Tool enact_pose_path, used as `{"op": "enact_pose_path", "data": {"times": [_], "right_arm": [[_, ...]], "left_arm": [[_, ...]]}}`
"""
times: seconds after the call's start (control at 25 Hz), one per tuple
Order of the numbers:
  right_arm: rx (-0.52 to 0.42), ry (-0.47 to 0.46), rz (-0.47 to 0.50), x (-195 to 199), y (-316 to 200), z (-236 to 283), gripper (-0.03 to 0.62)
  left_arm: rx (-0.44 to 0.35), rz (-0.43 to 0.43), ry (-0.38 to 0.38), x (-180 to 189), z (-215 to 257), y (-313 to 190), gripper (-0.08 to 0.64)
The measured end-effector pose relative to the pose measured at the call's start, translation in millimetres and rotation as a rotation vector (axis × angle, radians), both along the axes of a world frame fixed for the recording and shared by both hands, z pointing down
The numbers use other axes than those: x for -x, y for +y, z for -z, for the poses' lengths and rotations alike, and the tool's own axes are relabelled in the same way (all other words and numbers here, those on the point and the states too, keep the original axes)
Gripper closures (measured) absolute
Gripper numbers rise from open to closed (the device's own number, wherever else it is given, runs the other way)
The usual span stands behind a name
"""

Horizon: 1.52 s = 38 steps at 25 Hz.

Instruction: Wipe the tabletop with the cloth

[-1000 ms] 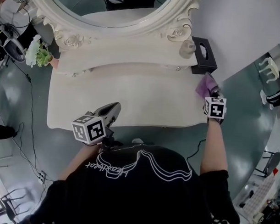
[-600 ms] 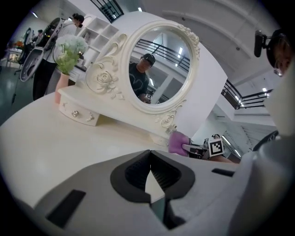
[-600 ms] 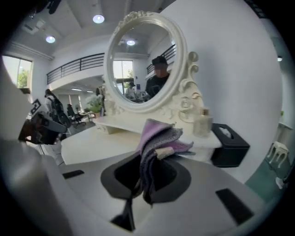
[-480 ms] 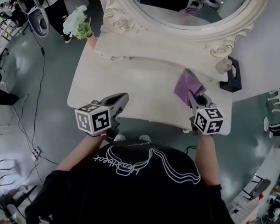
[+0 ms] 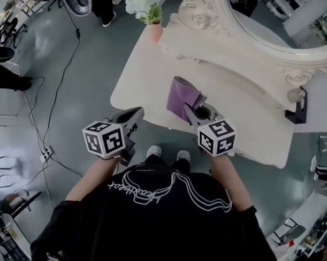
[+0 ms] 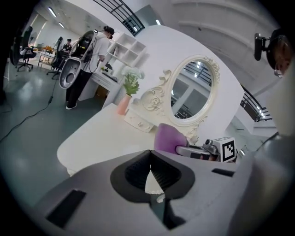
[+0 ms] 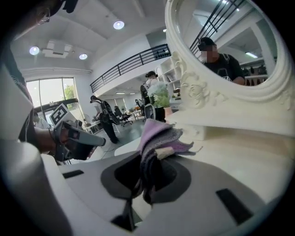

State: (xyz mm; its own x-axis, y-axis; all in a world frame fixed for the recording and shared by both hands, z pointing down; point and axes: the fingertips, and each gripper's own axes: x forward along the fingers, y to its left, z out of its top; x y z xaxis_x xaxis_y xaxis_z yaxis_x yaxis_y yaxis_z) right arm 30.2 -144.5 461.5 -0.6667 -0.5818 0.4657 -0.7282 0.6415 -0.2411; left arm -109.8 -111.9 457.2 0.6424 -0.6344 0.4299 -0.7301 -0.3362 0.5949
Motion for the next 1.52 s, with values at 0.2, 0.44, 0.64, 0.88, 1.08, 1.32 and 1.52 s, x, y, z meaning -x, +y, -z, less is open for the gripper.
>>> {"op": "enact_pose_path", "data": {"times": [0.2,0.44,0.64,0.88,1.08,1.32,1.52], "right_arm": [[0.029,-0.036,0.105,97,2,-11,0.543],[0.030,0.007,0.185,184,-9,-32,0.543],[0.015,0.135,0.207,223,-24,-63,0.543],[-0.001,0.282,0.204,236,-41,-91,0.549],[-0.048,0.405,0.241,237,-43,-104,0.549],[-0.076,0.469,0.265,238,-44,-107,0.551],[-0.069,0.463,0.256,234,-43,-107,0.551]], "left_arm": [[-0.011,0.048,-0.001,57,-3,5,0.557],[-0.022,0.109,-0.013,116,-2,12,0.557],[-0.012,0.162,-0.010,151,-7,21,0.555],[0.003,0.184,0.006,165,-16,28,0.555],[0.012,0.181,0.020,167,-22,26,0.557],[0.010,0.154,0.030,161,-23,23,0.557],[0.003,0.138,0.031,159,-21,20,0.555]]}}
